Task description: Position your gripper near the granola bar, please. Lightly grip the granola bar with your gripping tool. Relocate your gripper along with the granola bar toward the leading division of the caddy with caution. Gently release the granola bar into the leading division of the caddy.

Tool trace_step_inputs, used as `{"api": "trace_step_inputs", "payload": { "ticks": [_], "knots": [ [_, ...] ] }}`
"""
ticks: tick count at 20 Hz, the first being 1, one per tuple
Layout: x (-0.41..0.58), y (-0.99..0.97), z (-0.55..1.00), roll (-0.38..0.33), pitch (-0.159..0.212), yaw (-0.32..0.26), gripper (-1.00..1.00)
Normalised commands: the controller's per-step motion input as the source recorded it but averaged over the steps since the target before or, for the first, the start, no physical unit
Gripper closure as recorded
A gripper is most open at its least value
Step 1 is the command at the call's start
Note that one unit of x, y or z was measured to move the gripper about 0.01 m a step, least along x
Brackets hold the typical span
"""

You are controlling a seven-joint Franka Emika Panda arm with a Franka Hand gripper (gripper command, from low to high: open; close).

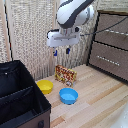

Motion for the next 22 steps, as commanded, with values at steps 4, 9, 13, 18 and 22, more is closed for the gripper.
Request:
{"api": "trace_step_inputs", "payload": {
  "ticks": [4, 9, 13, 18, 22],
  "knots": [
    [0.349, -0.74, -0.25, 0.087, -0.007, 0.018, -1.00],
    [0.358, -0.82, -0.26, 0.097, -0.011, 0.030, -1.00],
    [0.242, -0.61, -0.28, 0.067, -0.004, 0.043, -1.00],
    [0.012, -0.08, -0.32, -0.003, 0.001, 0.052, -1.00],
    [0.000, 0.11, -0.25, -0.037, 0.000, 0.052, -1.00]
  ]
}}
